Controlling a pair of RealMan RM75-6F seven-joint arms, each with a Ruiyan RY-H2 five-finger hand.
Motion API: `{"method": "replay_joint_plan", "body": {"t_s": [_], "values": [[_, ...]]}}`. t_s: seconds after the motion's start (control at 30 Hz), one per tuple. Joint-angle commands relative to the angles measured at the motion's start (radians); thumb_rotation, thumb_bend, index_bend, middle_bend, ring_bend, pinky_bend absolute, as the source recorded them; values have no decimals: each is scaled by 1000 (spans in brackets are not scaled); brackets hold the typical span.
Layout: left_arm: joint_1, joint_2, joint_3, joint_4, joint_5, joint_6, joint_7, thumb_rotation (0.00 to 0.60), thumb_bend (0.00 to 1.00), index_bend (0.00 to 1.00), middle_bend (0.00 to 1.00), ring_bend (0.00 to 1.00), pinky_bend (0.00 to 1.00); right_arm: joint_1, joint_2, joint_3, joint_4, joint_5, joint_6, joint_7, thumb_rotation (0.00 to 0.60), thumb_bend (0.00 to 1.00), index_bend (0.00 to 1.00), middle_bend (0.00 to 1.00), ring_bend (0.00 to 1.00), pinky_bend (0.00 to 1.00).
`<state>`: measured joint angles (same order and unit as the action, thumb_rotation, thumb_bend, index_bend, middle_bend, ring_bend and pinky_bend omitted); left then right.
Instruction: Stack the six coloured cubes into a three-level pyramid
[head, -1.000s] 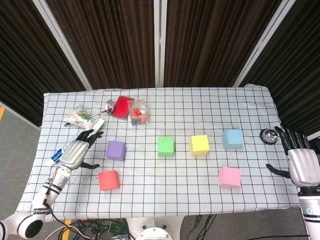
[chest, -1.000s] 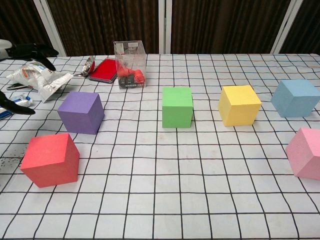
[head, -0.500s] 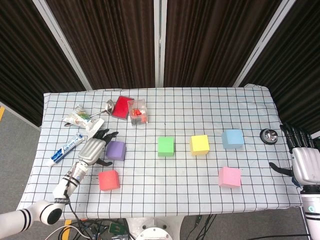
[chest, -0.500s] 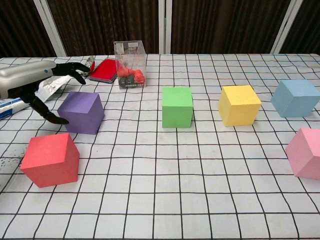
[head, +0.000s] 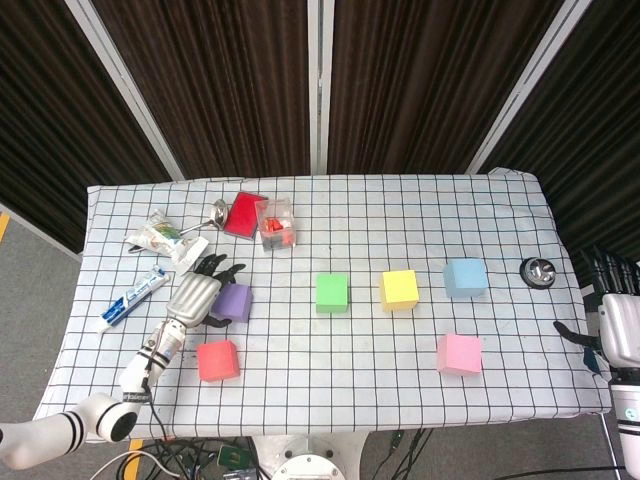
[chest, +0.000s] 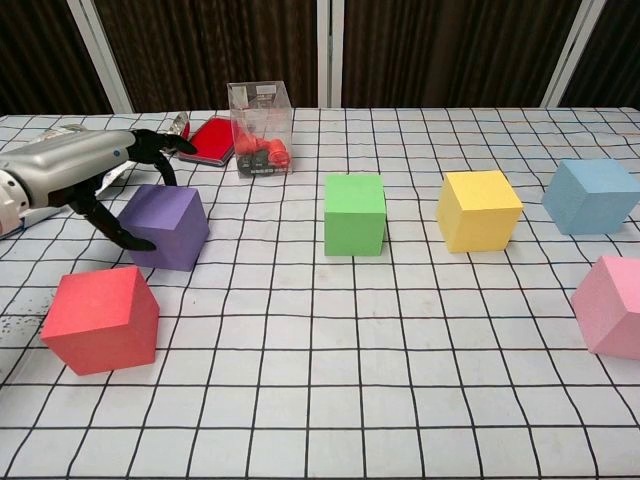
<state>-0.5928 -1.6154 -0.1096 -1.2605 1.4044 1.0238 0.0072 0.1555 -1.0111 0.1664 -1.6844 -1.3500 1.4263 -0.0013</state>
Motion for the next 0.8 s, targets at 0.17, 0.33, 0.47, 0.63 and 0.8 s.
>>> {"method": "replay_joint_plan", "body": {"t_s": [0.17,0.33,0.47,0.63,0.8], "values": [[6,-12,-23,-33,1,54,-23,600,158,168,444,95,66,2,-13,4,14,9,-1,-9,600,10,0,0,0,0],[-5,-15,-54,-106,-39,57,28,600,157,169,464,107,66,4,-16,-3,22,-2,-12,8,600,9,0,0,0,0],[-13,-19,-69,-201,-117,36,152,600,155,163,469,109,65,3,-17,-4,35,-10,-11,25,600,8,0,0,0,0],[-44,-72,-102,-239,-216,40,316,600,154,162,468,114,64,2,-13,-4,37,-7,-14,27,600,8,0,0,0,0],[-66,-168,-126,-192,-274,76,394,600,153,162,471,124,63,2,-14,-4,39,0,-20,30,600,8,0,0,0,0]]}}
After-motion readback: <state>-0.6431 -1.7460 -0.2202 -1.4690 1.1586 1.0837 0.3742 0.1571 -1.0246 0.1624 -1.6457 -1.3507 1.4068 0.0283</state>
